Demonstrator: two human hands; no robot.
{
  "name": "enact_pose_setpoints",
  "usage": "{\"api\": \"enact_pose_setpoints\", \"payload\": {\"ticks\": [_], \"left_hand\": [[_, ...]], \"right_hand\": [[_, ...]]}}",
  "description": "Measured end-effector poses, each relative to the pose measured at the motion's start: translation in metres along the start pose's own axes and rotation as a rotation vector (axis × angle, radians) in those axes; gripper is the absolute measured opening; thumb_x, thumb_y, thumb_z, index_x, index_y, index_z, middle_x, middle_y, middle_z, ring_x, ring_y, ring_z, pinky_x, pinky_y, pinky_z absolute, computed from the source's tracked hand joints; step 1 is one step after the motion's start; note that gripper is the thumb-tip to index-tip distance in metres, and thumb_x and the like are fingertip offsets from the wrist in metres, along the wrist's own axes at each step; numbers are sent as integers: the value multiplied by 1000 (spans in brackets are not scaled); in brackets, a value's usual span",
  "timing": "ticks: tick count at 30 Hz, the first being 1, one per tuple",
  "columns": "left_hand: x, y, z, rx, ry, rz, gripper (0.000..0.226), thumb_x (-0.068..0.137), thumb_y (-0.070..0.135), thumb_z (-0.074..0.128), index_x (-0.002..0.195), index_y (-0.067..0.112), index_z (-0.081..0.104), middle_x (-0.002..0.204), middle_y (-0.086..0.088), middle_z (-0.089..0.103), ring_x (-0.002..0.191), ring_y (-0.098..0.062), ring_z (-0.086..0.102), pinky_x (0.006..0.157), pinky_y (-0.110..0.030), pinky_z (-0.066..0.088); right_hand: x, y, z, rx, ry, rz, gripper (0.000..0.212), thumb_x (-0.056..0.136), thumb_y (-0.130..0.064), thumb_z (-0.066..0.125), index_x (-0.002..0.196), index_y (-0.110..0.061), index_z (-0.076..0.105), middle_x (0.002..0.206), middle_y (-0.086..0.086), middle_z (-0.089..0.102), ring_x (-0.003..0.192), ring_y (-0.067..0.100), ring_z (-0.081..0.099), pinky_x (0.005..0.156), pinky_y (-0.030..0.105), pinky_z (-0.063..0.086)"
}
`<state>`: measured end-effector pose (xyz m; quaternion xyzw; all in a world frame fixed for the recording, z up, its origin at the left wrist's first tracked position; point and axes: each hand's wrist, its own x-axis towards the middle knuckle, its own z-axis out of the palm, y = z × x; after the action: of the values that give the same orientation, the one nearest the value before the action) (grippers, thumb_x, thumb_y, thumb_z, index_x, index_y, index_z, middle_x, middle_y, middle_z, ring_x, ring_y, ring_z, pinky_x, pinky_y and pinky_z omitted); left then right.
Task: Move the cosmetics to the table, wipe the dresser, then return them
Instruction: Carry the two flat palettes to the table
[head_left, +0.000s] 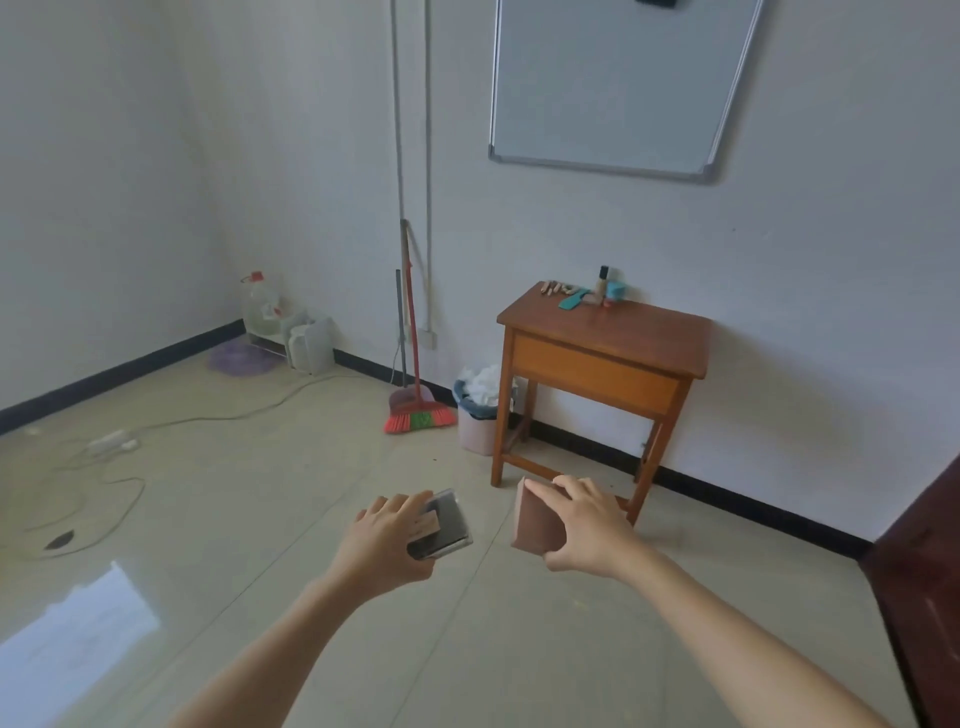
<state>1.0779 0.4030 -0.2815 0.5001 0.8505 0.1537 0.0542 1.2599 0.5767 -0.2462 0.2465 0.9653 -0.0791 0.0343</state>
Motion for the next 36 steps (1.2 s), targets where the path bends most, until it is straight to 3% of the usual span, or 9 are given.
{"api": "enact_pose_setpoints", "payload": {"ticks": [12,26,30,36], "left_hand": [[141,-23,16,-121,19,-98,71,76,34,62,138,26,29,129,4,48,114,-18,42,90,-26,32],[378,-69,6,-173,-4,101,71,76,36,65,137,27,29,131,6,45,115,-12,40,95,-23,32],[429,-56,32,-203,-109,144,71,74,36,65,136,29,29,127,6,47,109,-12,40,93,-23,33],[527,3,60,-157,-166,253,72,75,38,66,136,28,29,129,4,45,114,-14,40,95,-26,37]], "right_hand": [[137,70,-7,-6,-54,-4,86,77,-41,63,145,-32,11,144,-1,25,127,24,27,102,33,30],[310,135,-49,-10,-44,164,87,78,-41,64,146,-33,11,143,-1,25,126,21,26,102,34,28],[329,167,-34,32,-126,221,87,79,-40,65,146,-34,9,146,-1,22,129,23,23,102,35,28],[356,264,-37,27,-47,307,87,77,-43,63,145,-35,10,143,-4,25,126,21,25,103,36,27]]}}
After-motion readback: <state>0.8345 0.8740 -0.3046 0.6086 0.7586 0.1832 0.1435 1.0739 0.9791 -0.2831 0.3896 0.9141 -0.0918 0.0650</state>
